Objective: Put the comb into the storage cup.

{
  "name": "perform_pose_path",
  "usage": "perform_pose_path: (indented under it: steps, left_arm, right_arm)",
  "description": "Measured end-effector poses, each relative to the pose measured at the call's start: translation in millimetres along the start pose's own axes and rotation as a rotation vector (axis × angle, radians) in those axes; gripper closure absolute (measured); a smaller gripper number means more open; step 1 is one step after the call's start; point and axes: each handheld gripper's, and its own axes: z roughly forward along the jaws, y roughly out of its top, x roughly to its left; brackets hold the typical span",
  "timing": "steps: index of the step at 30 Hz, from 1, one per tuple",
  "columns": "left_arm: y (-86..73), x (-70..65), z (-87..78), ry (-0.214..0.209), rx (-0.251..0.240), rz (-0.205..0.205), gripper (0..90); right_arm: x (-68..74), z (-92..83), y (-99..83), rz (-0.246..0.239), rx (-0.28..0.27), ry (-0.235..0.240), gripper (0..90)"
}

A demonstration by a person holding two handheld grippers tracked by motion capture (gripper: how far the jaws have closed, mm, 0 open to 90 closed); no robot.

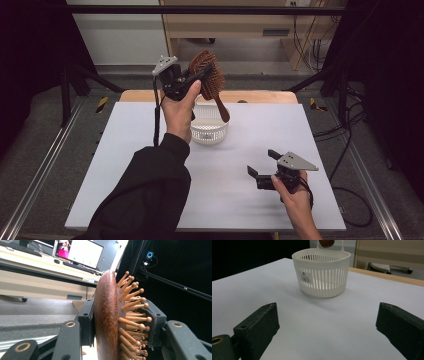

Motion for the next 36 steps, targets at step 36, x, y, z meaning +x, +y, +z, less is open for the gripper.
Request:
perform_pose_path:
  steps: [36]
  left_arm:
    - [-10.2, 18.7, 7.0, 0.08, -0.023, 0.035, 51.0]
  right_arm:
    - [-0.6, -1.3, 0.3, -0.014, -0.015, -0.012, 5.3]
